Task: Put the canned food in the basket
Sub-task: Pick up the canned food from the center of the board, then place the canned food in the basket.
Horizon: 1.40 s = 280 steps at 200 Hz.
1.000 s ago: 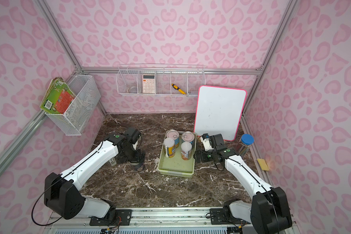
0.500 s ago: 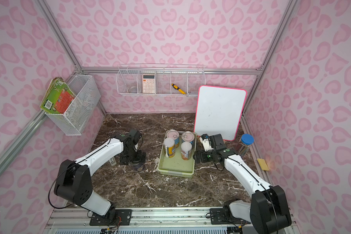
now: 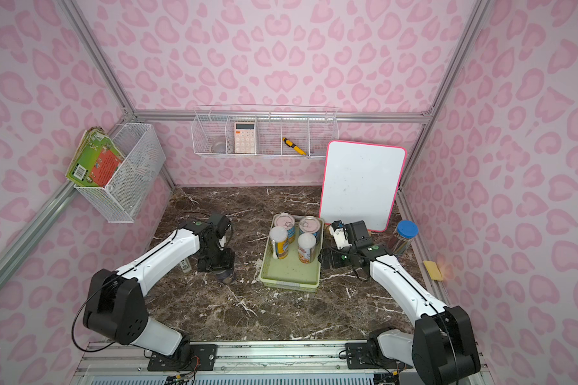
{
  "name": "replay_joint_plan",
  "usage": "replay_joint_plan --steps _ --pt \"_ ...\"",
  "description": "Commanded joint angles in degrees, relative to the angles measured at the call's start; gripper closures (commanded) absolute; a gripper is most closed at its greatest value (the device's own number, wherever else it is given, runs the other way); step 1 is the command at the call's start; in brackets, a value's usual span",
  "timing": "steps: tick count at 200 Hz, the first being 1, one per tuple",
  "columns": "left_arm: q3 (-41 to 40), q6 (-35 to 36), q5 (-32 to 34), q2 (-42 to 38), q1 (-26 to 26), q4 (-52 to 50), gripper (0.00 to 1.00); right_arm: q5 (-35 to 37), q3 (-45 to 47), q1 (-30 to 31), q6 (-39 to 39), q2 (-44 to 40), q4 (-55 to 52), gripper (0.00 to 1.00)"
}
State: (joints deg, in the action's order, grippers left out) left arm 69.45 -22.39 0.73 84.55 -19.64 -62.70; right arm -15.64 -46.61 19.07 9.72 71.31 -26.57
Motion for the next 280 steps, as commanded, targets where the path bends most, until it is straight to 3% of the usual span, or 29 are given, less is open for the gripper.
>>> replay_joint_plan --steps 1,39,83,114,171,280 --pt "4.84 -0.80 0.29 -3.36 -2.28 -6.84 0.93 0.26 -0.36 0.05 -0.49 0.06 0.74 0.01" --pt "14.45 -0.41 -2.99 -5.06 -10.77 -8.88 0.93 1.34 -0.53 0.00 -0.25 -0.63 0.20 0.01" --pt "30.88 0.71 -5.53 9.48 -22.66 -10.71 0.95 0.79 0.09 0.00 0.08 -1.92 0.67 0.01" --pt "39.58 2.55 -5.77 19.55 -25.79 -14.85 0.96 0.32 0.42 0.00 0.21 -2.12 0.93 0.01" --pt "39.13 4.01 -2.20 26.28 -25.63 -13.10 0.99 0.22 1.23 0.05 0.25 -2.67 1.62 0.01" --pt "30.71 3.06 -0.78 29.76 -25.54 -6.26 1.00 -0.33 1.43 0.09 0.22 -2.47 1.86 0.01"
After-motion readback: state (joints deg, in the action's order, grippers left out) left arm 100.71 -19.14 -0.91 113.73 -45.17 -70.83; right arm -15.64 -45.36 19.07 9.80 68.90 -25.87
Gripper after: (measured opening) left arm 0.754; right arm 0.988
